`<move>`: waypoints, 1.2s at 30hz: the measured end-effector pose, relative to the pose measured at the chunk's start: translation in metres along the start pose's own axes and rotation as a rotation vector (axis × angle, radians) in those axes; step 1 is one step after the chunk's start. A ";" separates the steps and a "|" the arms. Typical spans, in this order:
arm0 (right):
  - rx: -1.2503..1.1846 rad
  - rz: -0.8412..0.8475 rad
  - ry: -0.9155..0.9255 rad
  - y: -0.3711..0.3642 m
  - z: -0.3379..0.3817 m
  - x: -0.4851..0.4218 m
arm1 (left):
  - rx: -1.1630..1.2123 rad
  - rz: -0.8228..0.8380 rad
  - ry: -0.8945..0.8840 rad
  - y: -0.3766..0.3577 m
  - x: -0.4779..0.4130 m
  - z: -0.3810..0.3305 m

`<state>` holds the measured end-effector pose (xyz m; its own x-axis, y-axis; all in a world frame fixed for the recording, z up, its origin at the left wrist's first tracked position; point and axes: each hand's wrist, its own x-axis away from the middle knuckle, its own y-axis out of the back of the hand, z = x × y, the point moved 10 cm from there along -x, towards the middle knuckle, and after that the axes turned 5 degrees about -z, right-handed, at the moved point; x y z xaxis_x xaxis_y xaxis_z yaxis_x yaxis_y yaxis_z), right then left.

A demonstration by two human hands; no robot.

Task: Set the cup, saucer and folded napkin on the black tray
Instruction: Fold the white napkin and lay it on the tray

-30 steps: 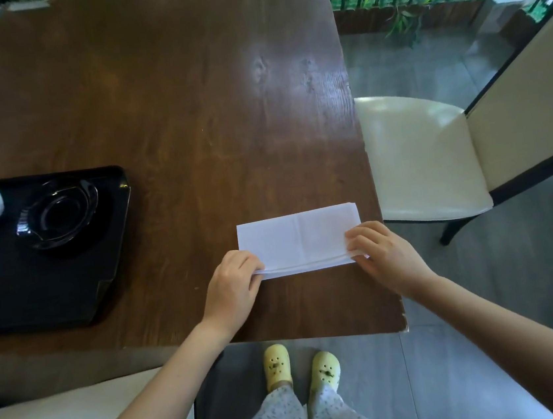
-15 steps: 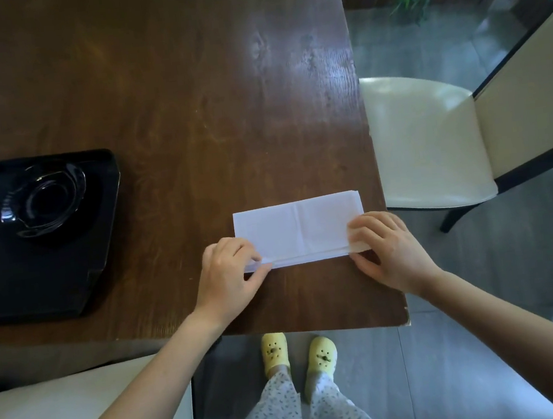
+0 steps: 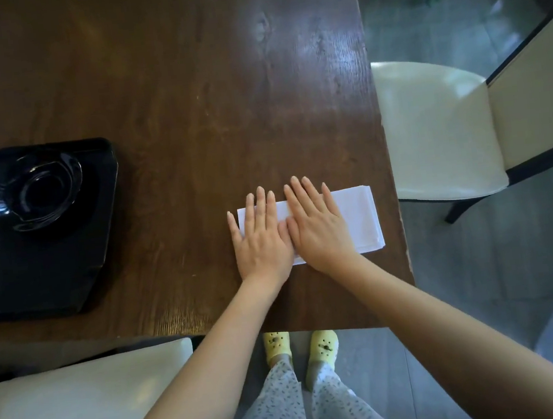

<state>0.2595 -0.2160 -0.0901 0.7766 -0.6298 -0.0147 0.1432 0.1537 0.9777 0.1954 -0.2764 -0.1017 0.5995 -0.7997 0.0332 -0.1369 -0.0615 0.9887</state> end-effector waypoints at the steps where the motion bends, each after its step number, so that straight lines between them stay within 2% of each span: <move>1: -0.004 0.006 0.007 -0.001 -0.001 0.000 | -0.008 -0.005 -0.008 -0.001 0.000 0.000; 12: 0.171 0.032 -0.053 0.010 -0.058 0.021 | -0.050 0.000 -0.038 0.000 -0.003 0.008; 19: 0.159 0.029 -0.059 0.014 -0.070 0.026 | -0.035 -0.007 -0.072 0.009 -0.004 0.013; 23: 0.158 0.025 -0.068 0.014 -0.071 0.026 | 0.120 -0.025 -0.143 0.026 -0.014 0.022; 26: 0.162 0.020 -0.071 0.013 -0.071 0.025 | 0.279 -0.081 -0.122 0.049 -0.027 0.030; 29: 0.163 0.025 -0.080 0.013 -0.071 0.026 | 0.512 0.108 0.020 0.048 -0.037 0.045; 32: 0.162 0.029 -0.117 0.011 -0.072 0.027 | 0.824 0.361 0.302 0.031 -0.030 0.062; 34: 0.157 0.033 -0.163 0.010 -0.073 0.029 | 0.878 0.537 0.423 0.017 -0.015 0.066; 36: 0.149 0.031 -0.217 0.010 -0.073 0.033 | 0.828 0.617 0.430 0.014 -0.008 0.067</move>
<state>0.3318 -0.1797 -0.0961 0.6273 -0.7774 0.0457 0.0168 0.0722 0.9972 0.1360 -0.3112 -0.0984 0.4487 -0.5676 0.6902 -0.8916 -0.2322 0.3887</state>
